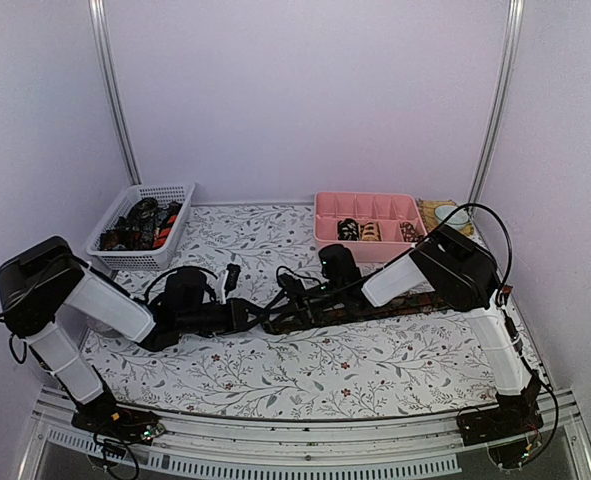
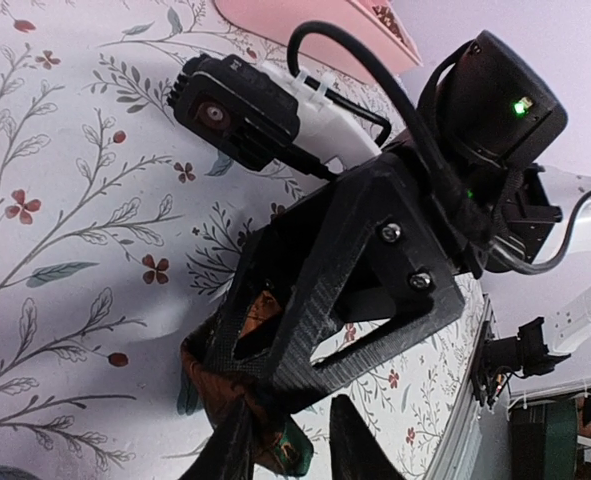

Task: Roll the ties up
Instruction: Roll the tie at the center of the board.

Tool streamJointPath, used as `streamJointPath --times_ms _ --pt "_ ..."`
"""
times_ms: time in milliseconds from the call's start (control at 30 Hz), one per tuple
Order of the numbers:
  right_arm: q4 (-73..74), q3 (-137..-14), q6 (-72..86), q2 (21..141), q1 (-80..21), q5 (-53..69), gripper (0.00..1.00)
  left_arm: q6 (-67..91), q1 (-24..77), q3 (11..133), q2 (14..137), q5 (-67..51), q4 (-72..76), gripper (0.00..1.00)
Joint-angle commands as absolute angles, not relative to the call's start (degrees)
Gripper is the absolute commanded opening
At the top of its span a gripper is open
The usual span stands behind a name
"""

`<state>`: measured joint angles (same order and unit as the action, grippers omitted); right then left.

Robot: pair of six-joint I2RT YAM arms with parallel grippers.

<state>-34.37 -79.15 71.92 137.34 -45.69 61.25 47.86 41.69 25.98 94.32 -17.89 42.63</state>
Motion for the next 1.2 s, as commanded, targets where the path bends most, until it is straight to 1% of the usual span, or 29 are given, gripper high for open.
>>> streamJointPath --times_ms 0,200,367,400,467,567,633,667,733,800,967,1000,1100,1167 --pt "-35.6 -78.3 72.2 140.5 -46.2 62.2 0.49 49.3 40.5 25.1 93.8 -20.7 48.5 0.27" --pt "-35.3 -78.6 72.2 140.8 -46.2 62.2 0.49 50.1 40.2 24.9 95.1 -22.1 50.3 0.25" --pt "-36.3 -78.3 72.7 140.8 -46.3 62.3 0.49 52.5 39.5 23.6 96.9 -24.1 54.6 0.23" --pt "-36.9 -78.3 73.0 140.9 -46.2 62.4 0.49 53.0 39.3 23.4 97.3 -24.5 55.3 0.20" --pt "-37.8 -78.3 73.7 141.0 -46.2 62.6 0.49 53.6 39.2 23.2 97.9 -25.1 55.6 0.18" --pt "-37.0 -78.4 73.8 140.9 -46.2 62.5 0.49 53.8 39.1 23.1 97.9 -25.2 55.5 0.18" --pt "-35.7 -78.4 72.8 140.7 -46.2 62.1 0.49 53.2 39.0 23.2 97.3 -24.9 54.7 0.22" --pt "-35.2 -78.4 72.4 140.6 -46.2 61.8 0.49 52.7 39.0 23.4 96.8 -24.5 53.5 0.23" --pt "-34.2 -78.5 71.5 140.4 -46.2 61.5 0.48 51.2 39.0 24.2 95.6 -23.4 49.5 0.23" --pt "-34.1 -78.5 71.1 140.2 -46.2 61.6 0.48 50.9 39.0 24.2 95.1 -23.3 48.7 0.21" --pt "-34.6 -78.5 71.3 140.0 -46.1 62.0 0.48 52.5 38.8 23.2 95.7 -25.3 52.7 0.21" --pt "-34.9 -78.3 71.3 140.0 -46.1 62.1 0.48 53.1 38.7 22.7 96.1 -25.8 54.5 0.20" --pt "-35.6 -78.1 71.9 139.9 -46.1 62.3 0.48 54.1 38.5 23.0 97.8 -27.4 56.0 0.14" --pt "-35.2 -78.1 71.8 139.8 -46.1 62.2 0.48 54.2 38.5 22.9 98.2 -27.5 55.9 0.14"
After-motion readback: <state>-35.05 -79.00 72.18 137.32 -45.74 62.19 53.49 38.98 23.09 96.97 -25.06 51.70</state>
